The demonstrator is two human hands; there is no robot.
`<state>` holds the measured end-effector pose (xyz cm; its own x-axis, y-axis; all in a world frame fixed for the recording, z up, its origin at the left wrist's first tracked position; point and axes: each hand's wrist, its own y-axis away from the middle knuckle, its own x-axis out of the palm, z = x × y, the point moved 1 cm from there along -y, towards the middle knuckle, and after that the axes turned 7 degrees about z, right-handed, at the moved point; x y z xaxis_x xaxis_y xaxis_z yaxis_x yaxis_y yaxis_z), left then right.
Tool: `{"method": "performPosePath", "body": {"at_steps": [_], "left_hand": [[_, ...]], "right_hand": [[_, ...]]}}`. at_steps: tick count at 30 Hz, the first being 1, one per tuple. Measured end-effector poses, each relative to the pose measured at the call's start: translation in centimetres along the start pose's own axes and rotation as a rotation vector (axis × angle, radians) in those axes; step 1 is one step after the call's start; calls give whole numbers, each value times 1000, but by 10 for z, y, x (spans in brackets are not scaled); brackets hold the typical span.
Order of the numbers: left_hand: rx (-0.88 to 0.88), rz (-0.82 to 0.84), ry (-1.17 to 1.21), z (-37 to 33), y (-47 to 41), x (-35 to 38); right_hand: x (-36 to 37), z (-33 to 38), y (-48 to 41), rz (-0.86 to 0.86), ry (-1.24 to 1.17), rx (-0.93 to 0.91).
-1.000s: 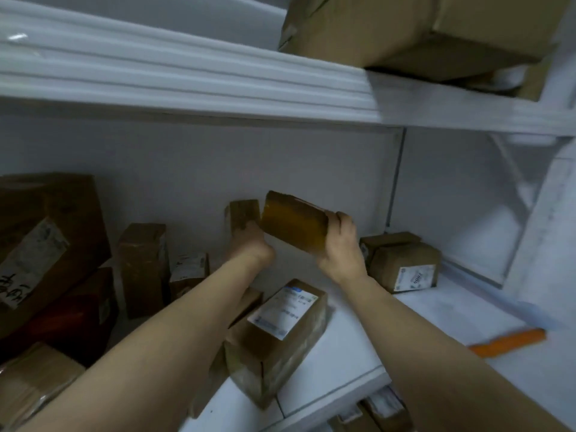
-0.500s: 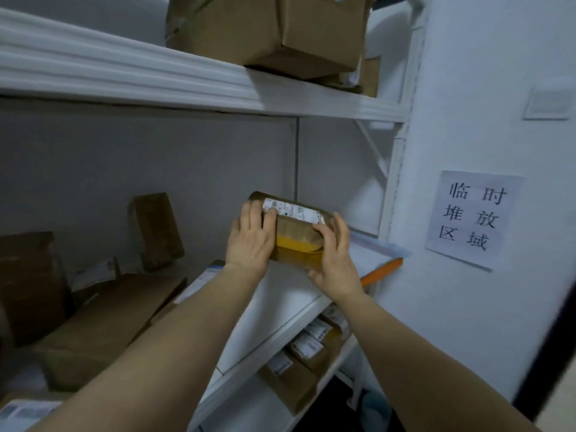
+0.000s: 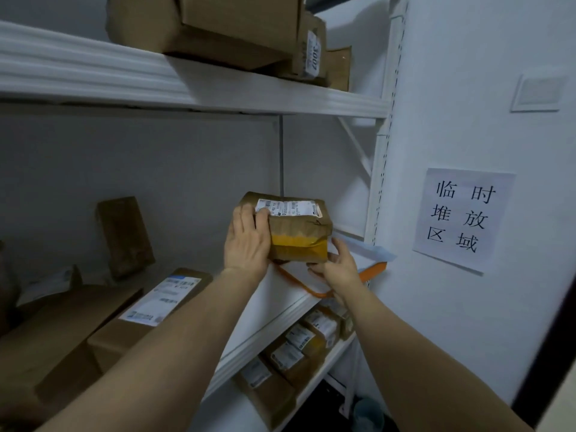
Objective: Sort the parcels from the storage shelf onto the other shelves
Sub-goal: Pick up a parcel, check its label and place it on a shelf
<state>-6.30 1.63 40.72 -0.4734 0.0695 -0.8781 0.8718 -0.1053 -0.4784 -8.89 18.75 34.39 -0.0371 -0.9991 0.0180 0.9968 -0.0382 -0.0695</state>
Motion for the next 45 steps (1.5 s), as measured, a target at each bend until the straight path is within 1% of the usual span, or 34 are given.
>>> {"method": "performPosePath", "body": {"at_steps": [2,4,6,9,10,12,14,20,22,24,26,27,29,30,33,36,37,39,42,45], "left_hand": [[-28,15,110,-15,-15,11],[-87,82,294,-24,-25,20],[-230,167,593,-42,-43,31],[-498,287,1202,-59,-66,40],[-571,353,1329,-63,-72,45],[-654,502,1410,-70,-79,54],[-682,570,1418,-75,-82,63],[-753,617,1483,-87,-89,82],[-775,647,1450,-87,-92,91],[-761,675,1367,-85,-97,96],[-718,661,1295,-84,-106,99],[-688,623,1284,-84,-112,99],[-593,540,1223,-83,-125,96],[-528,519,1165,-82,-134,96],[-338,514,926,-82,-151,95],[-220,545,716,-82,-158,102],[-195,546,671,-82,-159,105],[-149,532,631,-80,-160,112],[-107,488,613,-74,-162,119],[-69,486,599,-64,-163,122]], "right_hand": [[-18,0,-19,22,-31,19],[-30,5,-31,20,-77,60],[-50,6,-50,29,-94,100],[-70,2,-75,71,-131,180],[-75,-2,-82,103,-162,204],[-83,-7,-93,177,-225,238],[-88,-11,-99,239,-287,265],[-101,-22,-115,307,-338,339],[-101,-25,-119,305,-337,363],[-101,-26,-125,291,-366,383],[-98,-27,-132,285,-382,413],[-97,-27,-134,267,-341,426],[-95,-27,-141,181,-217,429],[-96,-26,-147,133,-192,402],[-105,-22,-158,-16,-252,282],[-114,-16,-166,-121,-314,228],[-114,-16,-167,-130,-311,234],[-111,-18,-169,-94,-271,260],[-103,-26,-173,-65,-214,297],[-94,-34,-178,-58,-161,303]]}}
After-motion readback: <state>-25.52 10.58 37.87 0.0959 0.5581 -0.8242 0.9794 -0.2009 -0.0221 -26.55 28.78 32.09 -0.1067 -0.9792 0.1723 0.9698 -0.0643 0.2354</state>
